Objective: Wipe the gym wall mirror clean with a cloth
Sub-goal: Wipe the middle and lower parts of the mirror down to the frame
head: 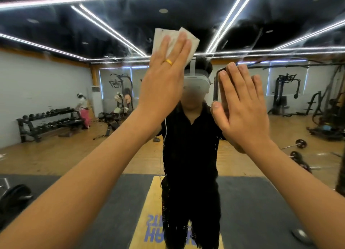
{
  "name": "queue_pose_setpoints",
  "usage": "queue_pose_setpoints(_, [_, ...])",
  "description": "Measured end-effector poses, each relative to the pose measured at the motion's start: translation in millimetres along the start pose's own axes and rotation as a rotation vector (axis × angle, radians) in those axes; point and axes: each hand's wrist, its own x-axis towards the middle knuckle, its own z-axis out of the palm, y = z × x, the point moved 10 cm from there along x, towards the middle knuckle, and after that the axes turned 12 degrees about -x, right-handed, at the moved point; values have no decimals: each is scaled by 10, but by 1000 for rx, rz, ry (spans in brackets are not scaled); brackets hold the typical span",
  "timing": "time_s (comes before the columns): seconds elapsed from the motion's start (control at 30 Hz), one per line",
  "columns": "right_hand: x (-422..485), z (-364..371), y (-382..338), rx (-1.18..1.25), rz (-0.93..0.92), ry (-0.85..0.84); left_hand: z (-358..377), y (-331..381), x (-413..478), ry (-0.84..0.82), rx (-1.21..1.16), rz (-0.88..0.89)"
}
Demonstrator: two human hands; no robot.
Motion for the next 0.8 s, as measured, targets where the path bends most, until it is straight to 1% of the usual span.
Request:
queue_pose_setpoints(0.07, [-6,8,-17,0,-5,4,-37,-44,7,4,35,30])
queue_pose_setpoints(0.1, [-9,10,-25,-1,-6,8,-88,-130,-35,9,45,8])
queue_pose_setpoints(0.27, [6,17,-33,-8,-13,16,-513,-768,-482,128,27,-268])
queue_pose_setpoints(0.37, [15,5,-24,-15,-15,14,-556,-804,-534,165,29,-316])
queue_pose_setpoints(0.43, [9,7,-4,-20,-13,5,-475,-681,-399,174,26,-345])
queue_pose_setpoints(0.5, [-2,5,15,-20,-7,-5,-315,-454,-215,144,-21,-330])
queue_pose_setpoints(0.57, [-6,-9,20,4,-5,-2,-150,-188,-69,82,-65,-230])
queue_pose_setpoints(0.63, [-7,-16,14,24,-13,-1,-93,-125,-31,42,-47,-151])
queue_pose_setpoints(0.7, [-5,-14,-4,30,-23,-3,-189,-308,-94,36,-26,-166])
queue_pose_setpoints(0.8, [24,-36,-18,52,-29,11,-459,-679,-299,82,2,-264])
